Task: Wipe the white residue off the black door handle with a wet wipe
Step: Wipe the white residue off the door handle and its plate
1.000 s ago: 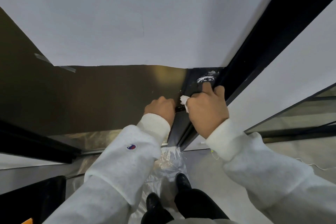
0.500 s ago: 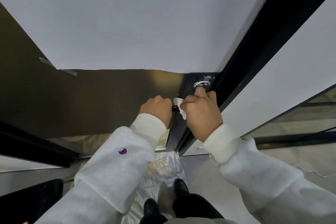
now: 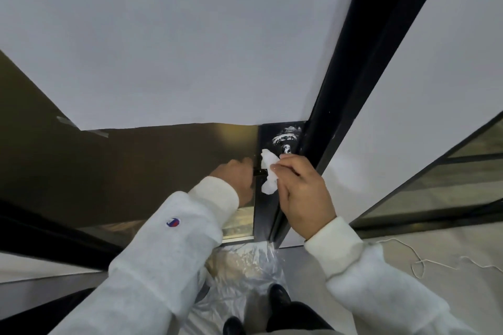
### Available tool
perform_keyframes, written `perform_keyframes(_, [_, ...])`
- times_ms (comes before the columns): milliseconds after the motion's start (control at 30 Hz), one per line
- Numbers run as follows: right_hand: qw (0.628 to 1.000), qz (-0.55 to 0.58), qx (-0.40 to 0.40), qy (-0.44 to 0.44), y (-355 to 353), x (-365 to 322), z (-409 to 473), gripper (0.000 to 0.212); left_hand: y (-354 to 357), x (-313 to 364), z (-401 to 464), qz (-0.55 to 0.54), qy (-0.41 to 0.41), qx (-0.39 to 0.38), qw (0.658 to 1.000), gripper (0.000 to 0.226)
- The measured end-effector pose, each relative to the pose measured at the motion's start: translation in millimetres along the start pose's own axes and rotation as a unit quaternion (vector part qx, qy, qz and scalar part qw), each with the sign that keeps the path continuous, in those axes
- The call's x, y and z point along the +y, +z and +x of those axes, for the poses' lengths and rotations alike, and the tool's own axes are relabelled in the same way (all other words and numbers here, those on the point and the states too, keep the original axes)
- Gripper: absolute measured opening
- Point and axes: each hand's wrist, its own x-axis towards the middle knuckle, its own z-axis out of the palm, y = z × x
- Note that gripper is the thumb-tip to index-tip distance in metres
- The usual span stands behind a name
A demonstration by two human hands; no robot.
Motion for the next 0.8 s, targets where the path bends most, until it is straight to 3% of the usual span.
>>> perform_keyframes(67, [0.998, -0.027, -0.059, 0.006, 5, 6, 6, 0.015, 3, -2, 4, 0.002, 0.01, 0.006, 1.0, 0.022])
perform_keyframes(167, [0.987, -0.093, -0.116, -0.067, 22, 5, 19, 0.022, 4, -3, 9, -0.004, 0.009, 0.011, 1.0, 0.019])
perform_keyframes(333, [0.984, -0.117, -0.055, -0.124, 10, 14, 4, 0.012, 7, -4, 12, -0.004, 0.003, 0.014, 1.0, 0.021])
perform_keyframes(400, [0.982, -0.122, -0.022, -0.143, 5, 18, 2, 0.025, 9, -6, 14, -0.004, 0.0, 0.009, 1.0, 0.019])
perform_keyframes(533, [0.982, -0.129, -0.051, -0.129, 18, 13, 23, 0.033, 10, -6, 16, 0.003, -0.011, 0.003, 1.0, 0.013])
perform_keyframes(733, [0.988, -0.044, -0.016, -0.149, 17, 33, -13, 0.027, 11, -4, 12, -0.021, -0.006, 0.021, 1.0, 0.018])
perform_keyframes(800, [0.996, 0.034, 0.0, -0.081, 16, 33, -25, 0.026, 7, 0, 14, -0.018, -0.024, 0.005, 1.0, 0.016])
